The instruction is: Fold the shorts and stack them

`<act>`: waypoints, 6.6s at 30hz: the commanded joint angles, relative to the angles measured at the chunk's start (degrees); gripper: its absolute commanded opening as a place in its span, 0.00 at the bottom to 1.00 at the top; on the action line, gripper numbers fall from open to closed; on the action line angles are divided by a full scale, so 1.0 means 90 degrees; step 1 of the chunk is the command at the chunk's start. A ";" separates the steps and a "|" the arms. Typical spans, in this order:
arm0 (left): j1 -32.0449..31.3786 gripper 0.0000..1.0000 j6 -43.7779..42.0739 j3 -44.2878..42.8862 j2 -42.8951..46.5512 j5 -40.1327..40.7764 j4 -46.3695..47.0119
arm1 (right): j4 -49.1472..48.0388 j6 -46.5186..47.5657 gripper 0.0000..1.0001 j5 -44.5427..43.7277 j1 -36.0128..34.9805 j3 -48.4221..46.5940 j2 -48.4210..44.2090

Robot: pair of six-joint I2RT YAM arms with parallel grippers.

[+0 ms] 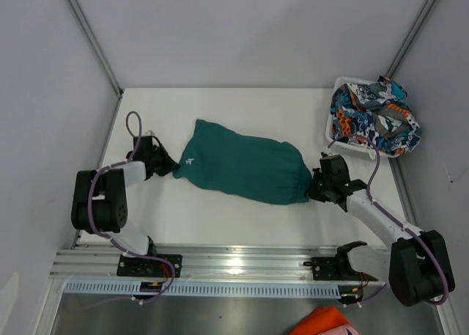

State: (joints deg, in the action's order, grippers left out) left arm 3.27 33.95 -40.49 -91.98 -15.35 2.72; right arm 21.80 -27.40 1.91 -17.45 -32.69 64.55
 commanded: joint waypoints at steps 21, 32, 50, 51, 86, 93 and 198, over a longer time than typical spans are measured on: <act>-0.0119 0.49 0.0289 0.0368 0.1862 0.0301 -0.0341 | -0.0098 0.0046 0.00 -0.0164 0.0162 -0.0147 0.0064; -0.0607 0.61 0.0182 0.0144 0.1569 0.0622 -0.0888 | -0.0167 0.0007 0.00 -0.0125 0.0162 -0.0050 0.0034; -0.0851 0.52 0.0251 -0.0364 0.0241 0.1198 -0.0986 | -0.0206 -0.0003 0.00 -0.0076 0.0162 -0.0030 0.0054; -0.0851 0.51 0.0231 -0.0384 0.0163 0.1247 -0.1005 | -0.0215 -0.0003 0.00 -0.0076 0.0162 -0.0030 0.0054; -0.1164 0.52 -0.0462 -0.2473 -0.1078 0.3122 -0.3202 | -0.0420 0.0105 0.00 0.0197 -0.0033 0.0038 0.0034; -0.1203 0.51 -0.0530 -0.2786 -0.1205 0.3122 -0.3543 | -0.0606 0.0114 0.00 0.0315 -0.0063 0.0116 0.0171; -0.1135 0.00 -0.0404 -0.3869 0.1489 0.3173 -0.4901 | -0.0869 0.0163 0.00 0.0871 -0.0151 -0.1358 -0.1538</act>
State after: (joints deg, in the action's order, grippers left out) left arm -9.32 30.00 -69.69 -83.05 15.53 -37.91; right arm 17.98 -26.92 7.81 -18.65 -41.25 52.27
